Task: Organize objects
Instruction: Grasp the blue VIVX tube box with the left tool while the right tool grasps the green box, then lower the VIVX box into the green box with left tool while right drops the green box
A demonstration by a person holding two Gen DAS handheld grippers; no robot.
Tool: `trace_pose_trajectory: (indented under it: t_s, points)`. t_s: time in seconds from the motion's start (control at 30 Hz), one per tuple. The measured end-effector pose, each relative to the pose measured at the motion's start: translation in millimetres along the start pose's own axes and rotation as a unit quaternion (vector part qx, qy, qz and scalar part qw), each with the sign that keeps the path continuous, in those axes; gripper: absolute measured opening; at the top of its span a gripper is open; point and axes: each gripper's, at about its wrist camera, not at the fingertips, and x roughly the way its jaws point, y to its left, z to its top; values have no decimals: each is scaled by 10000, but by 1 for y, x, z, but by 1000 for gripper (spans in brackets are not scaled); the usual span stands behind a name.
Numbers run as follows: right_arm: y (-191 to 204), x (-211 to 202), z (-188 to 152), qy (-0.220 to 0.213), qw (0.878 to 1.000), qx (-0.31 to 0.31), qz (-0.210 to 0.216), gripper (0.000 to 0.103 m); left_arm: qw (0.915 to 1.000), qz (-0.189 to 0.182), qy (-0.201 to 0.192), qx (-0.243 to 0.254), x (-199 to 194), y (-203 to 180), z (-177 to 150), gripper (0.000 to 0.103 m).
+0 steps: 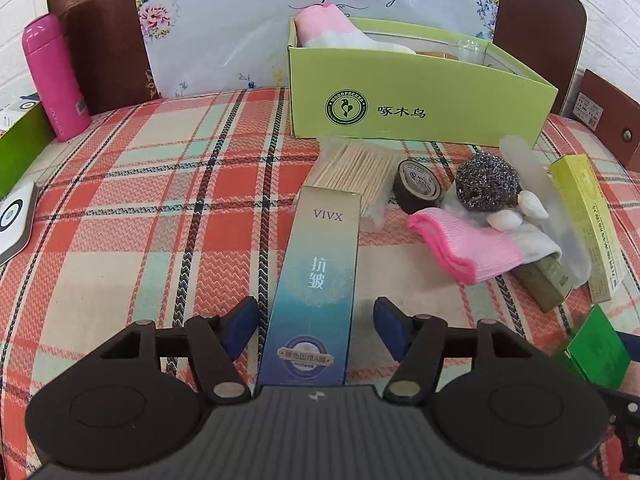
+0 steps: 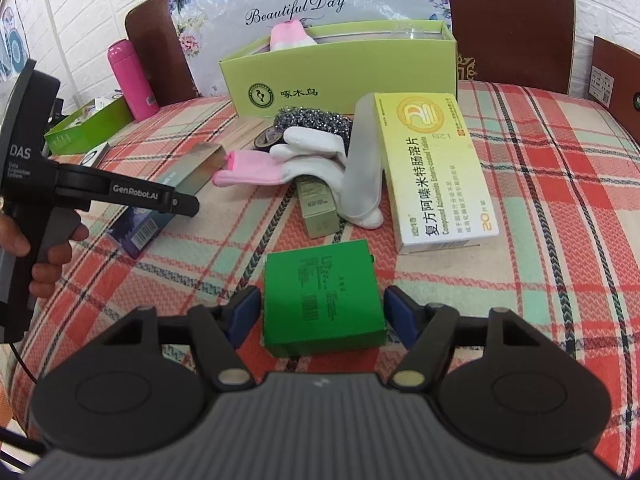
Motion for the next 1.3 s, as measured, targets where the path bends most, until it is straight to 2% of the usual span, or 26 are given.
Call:
trace_pose_trajectory:
  t_s: [0.03, 0.07, 0.2, 0.33, 0.53, 0.7, 0.9, 1.0, 1.17, 1.3]
  points:
    - [1, 0, 1, 21, 10000, -39, -10, 60, 10000, -14, -2, -2, -1, 0, 0, 60]
    - [1, -1, 2, 50, 10000, -36, 42, 60, 10000, -26, -11, -11, -3, 0, 0, 42]
    - [0, -12, 13, -45, 9986, 79, 521, 60, 9997, -219, 27, -132, -16, 4, 3, 42]
    - [0, -30, 36, -418, 9967, 12, 690, 59, 9988, -399, -288, -58, -40, 0, 12, 42]
    - [-11, -40, 83, -926, 9938, 26, 618, 60, 9916, -917, -913, -66, -70, -8, 51, 42]
    - [-30, -27, 122, -1224, 9913, 69, 486, 59, 9853, -1127, -1282, -17, -75, -22, 92, 42]
    - [-48, 0, 171, -1490, 9885, 31, 259, 60, 9817, -1151, -1519, -61, -56, -33, 147, 42]
    - [-56, 20, 194, -1516, 9884, 32, 116, 60, 9828, -998, -1552, -110, -37, -36, 172, 42]
    - [-66, 58, 222, -1530, 9882, 77, 67, 60, 9846, -850, -1512, -240, -9, -35, 198, 42]
    - [-61, 91, 234, -1495, 9887, -101, 65, 60, 9876, -693, -1382, -269, 14, -31, 205, 42]
